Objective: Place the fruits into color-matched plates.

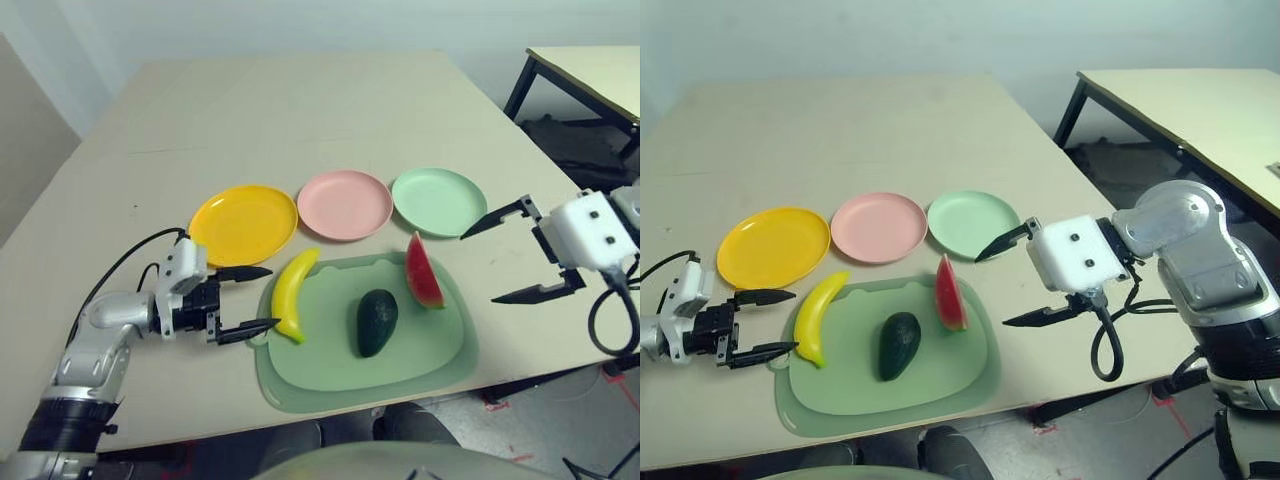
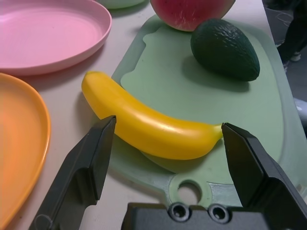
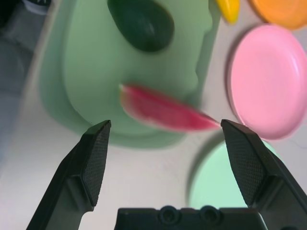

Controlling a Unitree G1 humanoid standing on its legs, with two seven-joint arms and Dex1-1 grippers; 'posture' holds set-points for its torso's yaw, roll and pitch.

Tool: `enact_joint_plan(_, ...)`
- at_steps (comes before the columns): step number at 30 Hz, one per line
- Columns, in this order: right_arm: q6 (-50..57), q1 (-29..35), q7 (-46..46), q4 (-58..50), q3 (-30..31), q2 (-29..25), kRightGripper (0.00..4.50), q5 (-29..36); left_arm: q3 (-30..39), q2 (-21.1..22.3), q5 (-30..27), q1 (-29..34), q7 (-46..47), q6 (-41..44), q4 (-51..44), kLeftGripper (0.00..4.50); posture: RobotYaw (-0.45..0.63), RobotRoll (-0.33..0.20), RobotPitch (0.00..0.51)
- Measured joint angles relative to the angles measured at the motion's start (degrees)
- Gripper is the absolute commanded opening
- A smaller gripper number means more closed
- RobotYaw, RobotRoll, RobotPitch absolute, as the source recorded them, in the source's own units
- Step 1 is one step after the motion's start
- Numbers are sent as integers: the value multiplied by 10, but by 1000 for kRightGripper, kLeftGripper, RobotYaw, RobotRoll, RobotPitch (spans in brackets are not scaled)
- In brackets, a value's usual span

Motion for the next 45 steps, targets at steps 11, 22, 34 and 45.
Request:
enact_joint_plan(11,-131,-103,4,85,116,33,4500,-79,12,15,-7,1,16,19,-22,4472,76,0,2)
enact_joint_plan(22,-204,-155,4,179,182,86,4500,-149,14,18,-8,17,26,31,-54,4472,99,0,18)
enact_joint_plan(34,-218,-160,3,203,201,150,4500,-178,13,19,-9,10,27,42,-88,4472,102,0,30)
enact_joint_plan(45,-232,-137,5,209,218,162,4500,-202,11,19,-8,10,37,45,-88,4472,109,0,29)
